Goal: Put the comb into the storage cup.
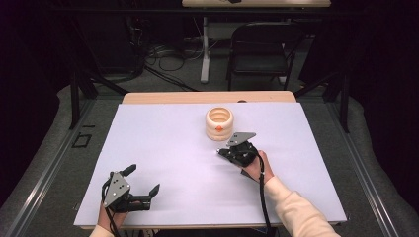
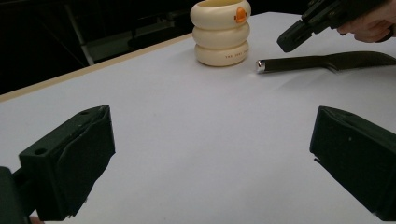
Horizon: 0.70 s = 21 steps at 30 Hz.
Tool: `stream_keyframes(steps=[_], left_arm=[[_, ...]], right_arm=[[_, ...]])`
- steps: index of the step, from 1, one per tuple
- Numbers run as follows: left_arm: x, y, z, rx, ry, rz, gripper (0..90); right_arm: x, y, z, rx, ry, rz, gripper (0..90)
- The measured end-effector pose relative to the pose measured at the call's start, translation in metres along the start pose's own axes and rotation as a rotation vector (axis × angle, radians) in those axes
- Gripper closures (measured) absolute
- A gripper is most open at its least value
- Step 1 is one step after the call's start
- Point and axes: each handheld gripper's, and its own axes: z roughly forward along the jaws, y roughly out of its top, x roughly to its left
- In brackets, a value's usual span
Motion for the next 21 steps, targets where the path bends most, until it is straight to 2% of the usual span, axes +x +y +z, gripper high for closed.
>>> stream_keyframes(steps=[5,21], left_arm=[[0.0,0.0,0.0,-0.003,-0.001,-0.002,0.2],[0.0,0.0,0.0,0.001,0.0,0.003,0.2]], right_arm=[[0.001,0.002,0.009,0.032,-0.008,-0.008,90.0],[0.0,0.006,0.023,0.07,-0.013,-0.017,90.0]])
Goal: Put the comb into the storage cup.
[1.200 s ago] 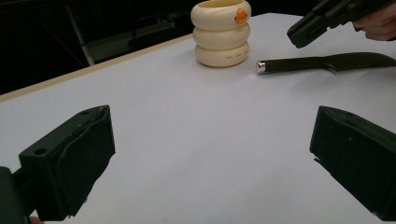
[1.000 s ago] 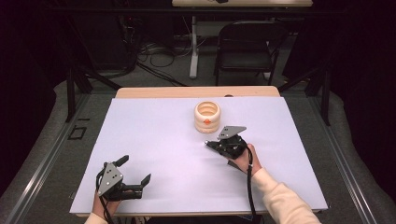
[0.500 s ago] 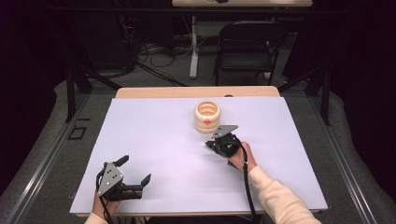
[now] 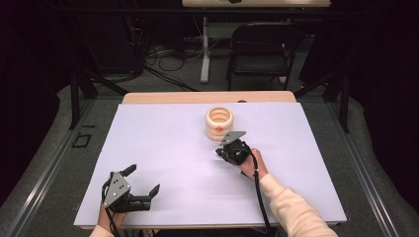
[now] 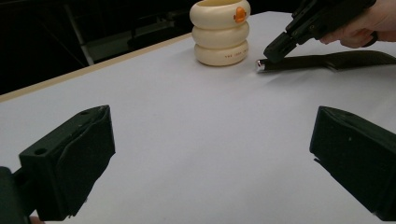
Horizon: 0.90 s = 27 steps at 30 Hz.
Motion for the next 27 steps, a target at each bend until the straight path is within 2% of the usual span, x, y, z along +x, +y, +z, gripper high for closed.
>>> stream_keyframes(steps=[27], left_arm=[[0.0,0.0,0.0,-0.001,-0.001,0.002,0.2]], right_arm=[[-0.01,-0.004,0.007,0.06,-0.044,0.039,90.0]])
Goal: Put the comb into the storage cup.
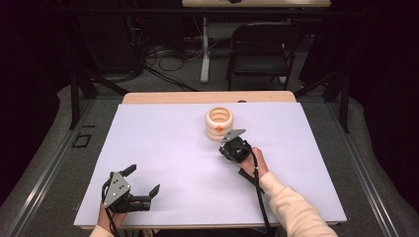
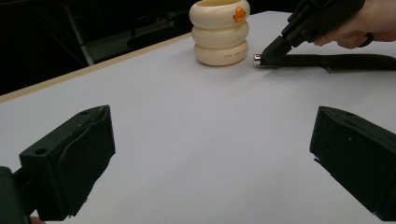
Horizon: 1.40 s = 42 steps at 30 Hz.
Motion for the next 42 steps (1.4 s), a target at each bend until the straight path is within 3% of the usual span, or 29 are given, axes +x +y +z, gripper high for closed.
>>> stream_keyframes(steps=[31,42], left_arm=[[0.0,0.0,-0.002,-0.004,0.002,0.003,0.2],[0.0,0.0,-0.002,-0.004,0.001,0.004,0.2]], right_arm=[[-0.029,-0.011,-0.005,0.049,-0.071,0.114,90.0],[-0.037,-0.015,-0.007,0.069,-0.088,0.133,90.0]])
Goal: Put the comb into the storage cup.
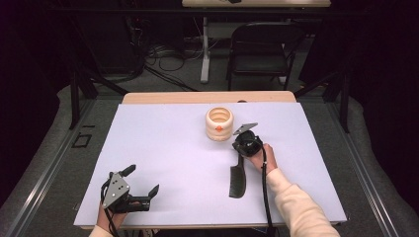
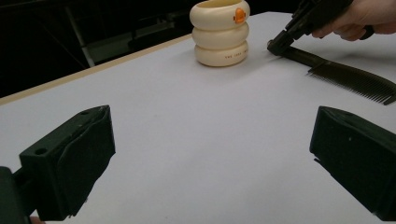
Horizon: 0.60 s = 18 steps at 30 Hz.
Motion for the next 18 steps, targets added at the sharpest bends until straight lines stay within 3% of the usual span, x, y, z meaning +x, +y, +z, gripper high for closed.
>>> stream_keyframes(steps=[18], left_arm=[[0.0,0.0,-0.001,0.003,0.001,0.008,0.2]], right_arm=[[-0.012,-0.008,-0.005,0.04,-0.032,0.029,90.0]])
